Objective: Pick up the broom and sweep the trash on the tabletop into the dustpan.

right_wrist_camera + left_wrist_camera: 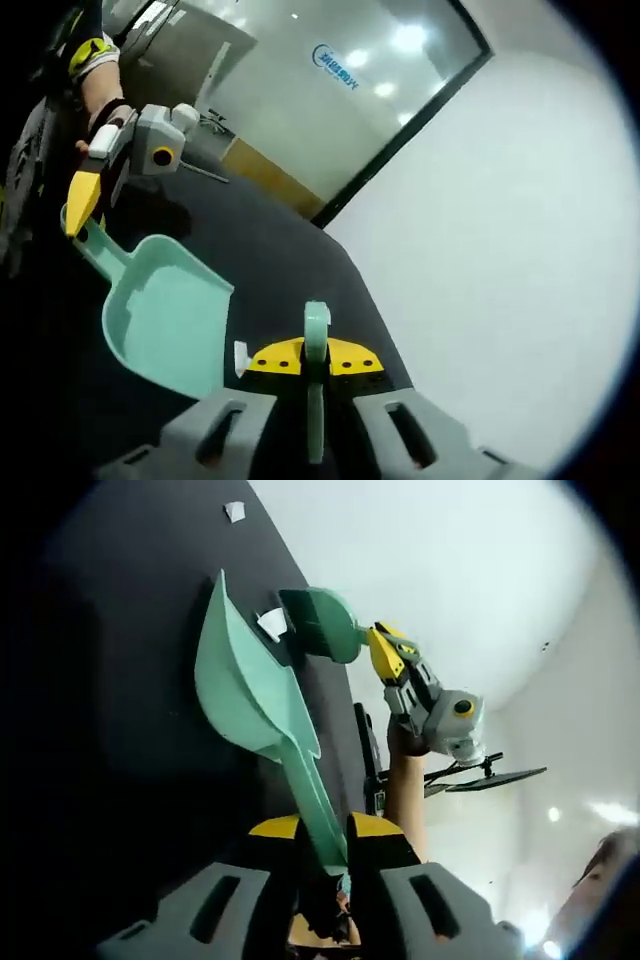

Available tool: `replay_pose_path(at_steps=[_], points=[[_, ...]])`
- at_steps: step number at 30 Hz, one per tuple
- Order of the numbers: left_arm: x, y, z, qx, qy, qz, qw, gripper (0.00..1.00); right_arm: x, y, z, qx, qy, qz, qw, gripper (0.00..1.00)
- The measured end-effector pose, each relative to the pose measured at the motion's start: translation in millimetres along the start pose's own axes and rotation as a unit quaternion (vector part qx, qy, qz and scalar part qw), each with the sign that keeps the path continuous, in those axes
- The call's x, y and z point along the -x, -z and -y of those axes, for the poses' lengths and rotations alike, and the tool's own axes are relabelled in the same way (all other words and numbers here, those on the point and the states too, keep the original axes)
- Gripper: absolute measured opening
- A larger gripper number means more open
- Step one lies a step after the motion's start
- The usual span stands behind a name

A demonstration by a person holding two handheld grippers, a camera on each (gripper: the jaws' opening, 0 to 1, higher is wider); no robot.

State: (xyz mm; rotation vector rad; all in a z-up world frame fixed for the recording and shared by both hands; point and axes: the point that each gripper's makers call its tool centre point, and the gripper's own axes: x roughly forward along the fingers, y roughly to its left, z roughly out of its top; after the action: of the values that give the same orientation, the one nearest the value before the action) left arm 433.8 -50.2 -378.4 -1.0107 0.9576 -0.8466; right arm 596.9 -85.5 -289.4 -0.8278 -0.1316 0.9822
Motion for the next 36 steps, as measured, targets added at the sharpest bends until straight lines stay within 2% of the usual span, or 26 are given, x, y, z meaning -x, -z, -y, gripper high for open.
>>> replay_pose_path(at_steps=[4,6,7,8,10,17,24,28,30,32,34,36], points=[[-2.7,-6.4,-1.4,0.002,0.005,0.003,1.0000,0.15,-15.8,-7.3,2.9,-0.010,-0.013,0.001,0.9999,0.04],[-4.6,-9.1,-3.8,0.007,0.005,0.006,0.9999,0.14,-20.9,-8.8,-5.9,-0.029,-0.032,-0.006,0.9990,0.04],[-4.7,-10.0,-3.9,0.011,0.007,0.005,0.9999,0.14,-25.3,-14.5,-16.2,-0.058,-0.055,-0.001,0.9968,0.04],[-5.0,-10.9,-4.0,0.014,0.009,0.004,0.9999,0.14,-26.0,-15.6,-18.5,-0.062,-0.060,-0.001,0.9962,0.04],[-3.8,-13.5,-3.5,0.016,0.011,0.007,0.9998,0.14,-26.8,-15.6,-23.3,-0.029,-0.058,-0.015,0.9978,0.04],[-1.3,-13.9,-4.9,0.025,0.018,0.014,0.9994,0.14,-13.0,-32.0,-35.4,-0.046,-0.072,-0.011,0.9962,0.04],[-0.9,-11.1,-5.2,0.018,0.017,0.017,0.9995,0.14,7.8,-62.4,-61.7,-0.066,-0.114,0.007,0.9912,0.04],[0.0,-10.4,-4.4,0.013,0.018,0.015,0.9996,0.14,25.3,-86.9,-71.6,-0.080,-0.134,0.036,0.9871,0.04],[0.0,-8.5,-4.2,0.011,0.018,0.015,0.9997,0.14,31.2,-92.2,-66.8,-0.065,-0.122,0.043,0.9894,0.04],[-0.6,-7.5,-4.1,0.011,0.020,0.015,0.9996,0.14,40.0,-94.4,-46.8,-0.026,-0.080,0.052,0.9951,0.04],[-2.2,-4.8,-3.6,0.012,0.023,0.011,0.9996,0.14,54.6,-89.2,-18.2,-0.006,-0.028,0.043,0.9987,0.04],[-4.7,-2.7,-2.4,0.013,0.028,0.007,0.9995,0.14,71.9,-78.4,14.8,-0.017,0.020,0.033,0.9991,0.04]])
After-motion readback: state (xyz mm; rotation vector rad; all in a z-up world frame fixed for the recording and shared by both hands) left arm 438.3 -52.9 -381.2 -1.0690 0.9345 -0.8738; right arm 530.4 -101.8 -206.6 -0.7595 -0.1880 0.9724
